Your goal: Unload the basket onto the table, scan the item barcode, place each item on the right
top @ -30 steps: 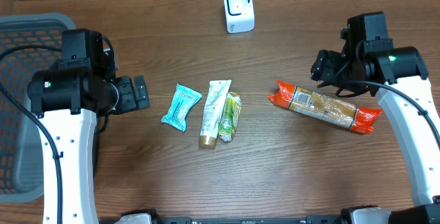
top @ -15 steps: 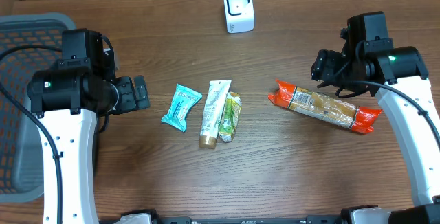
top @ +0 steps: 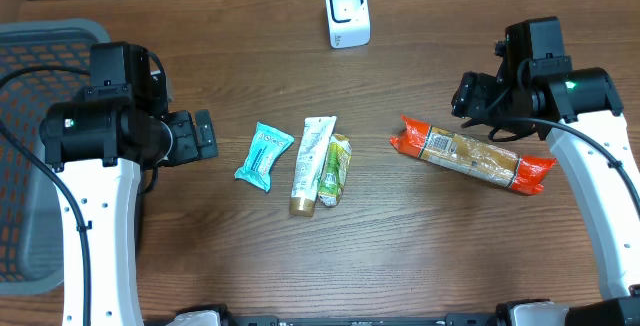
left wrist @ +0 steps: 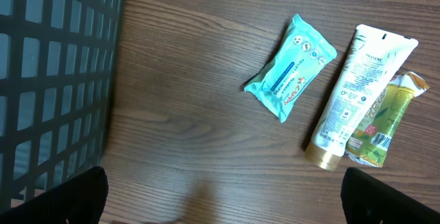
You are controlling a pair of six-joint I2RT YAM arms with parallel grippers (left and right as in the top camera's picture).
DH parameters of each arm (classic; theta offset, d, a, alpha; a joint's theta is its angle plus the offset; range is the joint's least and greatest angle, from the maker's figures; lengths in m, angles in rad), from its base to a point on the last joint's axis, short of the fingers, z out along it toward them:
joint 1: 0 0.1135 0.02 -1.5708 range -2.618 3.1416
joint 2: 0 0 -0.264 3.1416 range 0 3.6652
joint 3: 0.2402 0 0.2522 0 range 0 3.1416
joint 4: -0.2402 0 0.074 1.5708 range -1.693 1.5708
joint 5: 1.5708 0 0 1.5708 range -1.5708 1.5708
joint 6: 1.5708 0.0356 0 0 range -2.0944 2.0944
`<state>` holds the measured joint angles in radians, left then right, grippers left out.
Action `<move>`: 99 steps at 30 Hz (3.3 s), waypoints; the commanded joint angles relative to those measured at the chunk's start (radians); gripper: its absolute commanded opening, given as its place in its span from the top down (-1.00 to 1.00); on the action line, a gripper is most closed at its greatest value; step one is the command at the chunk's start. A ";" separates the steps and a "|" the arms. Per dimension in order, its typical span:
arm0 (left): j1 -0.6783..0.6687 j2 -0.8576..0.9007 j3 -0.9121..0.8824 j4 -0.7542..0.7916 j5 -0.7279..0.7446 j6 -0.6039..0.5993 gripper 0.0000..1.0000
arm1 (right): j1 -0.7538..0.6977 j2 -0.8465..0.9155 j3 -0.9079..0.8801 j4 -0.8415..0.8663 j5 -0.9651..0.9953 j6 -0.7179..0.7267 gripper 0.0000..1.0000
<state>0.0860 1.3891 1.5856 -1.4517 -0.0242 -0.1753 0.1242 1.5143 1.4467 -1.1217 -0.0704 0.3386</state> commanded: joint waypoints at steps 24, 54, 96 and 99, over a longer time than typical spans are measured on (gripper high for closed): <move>0.005 0.003 0.013 -0.003 -0.009 0.022 -0.99 | -0.006 0.082 -0.016 0.124 0.011 0.009 -0.63; 0.005 0.003 0.013 -0.003 -0.009 0.022 -0.99 | -0.006 0.084 -0.047 0.122 -0.045 0.026 -0.64; 0.005 0.003 0.013 -0.003 -0.009 0.022 -0.99 | 0.001 0.370 -0.034 -0.017 -0.027 -1.077 -0.96; 0.005 0.003 0.013 -0.003 -0.009 0.022 -0.99 | -0.025 0.395 -0.034 -0.018 -0.029 -1.077 -0.99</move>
<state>0.0860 1.3891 1.5856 -1.4517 -0.0242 -0.1753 0.1291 1.8961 1.4059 -1.1397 -0.1062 -0.6849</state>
